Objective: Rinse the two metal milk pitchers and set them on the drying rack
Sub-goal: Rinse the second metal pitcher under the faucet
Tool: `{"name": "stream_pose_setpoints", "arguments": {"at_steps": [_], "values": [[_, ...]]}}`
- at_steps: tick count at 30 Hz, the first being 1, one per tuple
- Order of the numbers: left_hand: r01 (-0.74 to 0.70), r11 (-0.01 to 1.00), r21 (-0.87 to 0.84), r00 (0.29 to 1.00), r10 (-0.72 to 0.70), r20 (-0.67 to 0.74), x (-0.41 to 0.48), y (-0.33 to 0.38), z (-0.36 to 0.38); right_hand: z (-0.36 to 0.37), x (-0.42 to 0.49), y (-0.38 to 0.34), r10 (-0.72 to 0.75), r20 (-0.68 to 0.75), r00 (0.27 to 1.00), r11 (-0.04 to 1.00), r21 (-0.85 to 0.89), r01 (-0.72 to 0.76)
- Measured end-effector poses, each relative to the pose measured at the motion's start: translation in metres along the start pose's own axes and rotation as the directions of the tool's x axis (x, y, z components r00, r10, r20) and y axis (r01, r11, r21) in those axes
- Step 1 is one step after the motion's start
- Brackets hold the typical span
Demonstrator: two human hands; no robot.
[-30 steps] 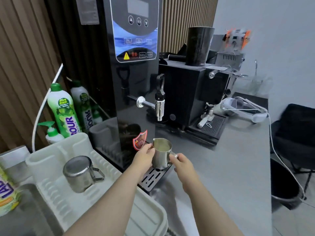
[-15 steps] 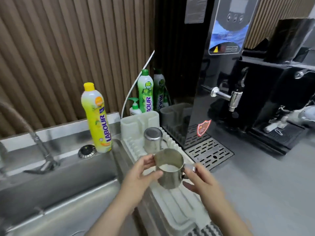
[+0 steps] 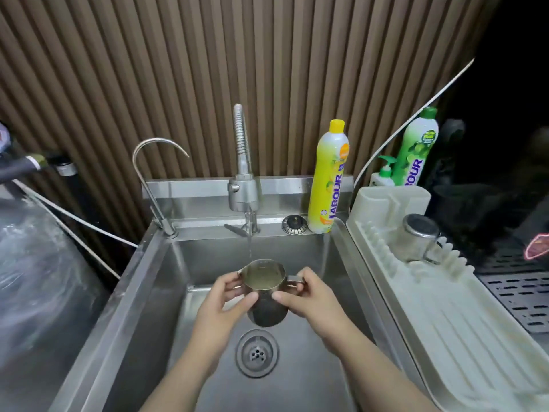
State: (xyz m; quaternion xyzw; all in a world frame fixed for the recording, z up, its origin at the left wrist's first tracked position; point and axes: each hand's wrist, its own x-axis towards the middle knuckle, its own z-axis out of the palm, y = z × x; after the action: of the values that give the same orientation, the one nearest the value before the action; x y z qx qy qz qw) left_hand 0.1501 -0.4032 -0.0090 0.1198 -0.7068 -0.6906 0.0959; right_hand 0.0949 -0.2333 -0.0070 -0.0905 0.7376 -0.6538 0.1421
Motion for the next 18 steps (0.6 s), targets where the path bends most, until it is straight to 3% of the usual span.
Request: {"name": "stream_pose_setpoints", "arguments": {"at_steps": [7, 18], "values": [[0.003, 1.0, -0.03, 1.0, -0.003, 0.019, 0.046, 0.007, -0.021, 0.025, 0.044, -0.014, 0.008, -0.046, 0.999, 1.0, 0.025, -0.007], [-0.172, 0.984, -0.055, 0.981, 0.176, 0.086, 0.082, 0.037, -0.033, 0.028, 0.066, -0.049, -0.215, -0.133, 0.968, 0.973, 0.053, 0.223]]}}
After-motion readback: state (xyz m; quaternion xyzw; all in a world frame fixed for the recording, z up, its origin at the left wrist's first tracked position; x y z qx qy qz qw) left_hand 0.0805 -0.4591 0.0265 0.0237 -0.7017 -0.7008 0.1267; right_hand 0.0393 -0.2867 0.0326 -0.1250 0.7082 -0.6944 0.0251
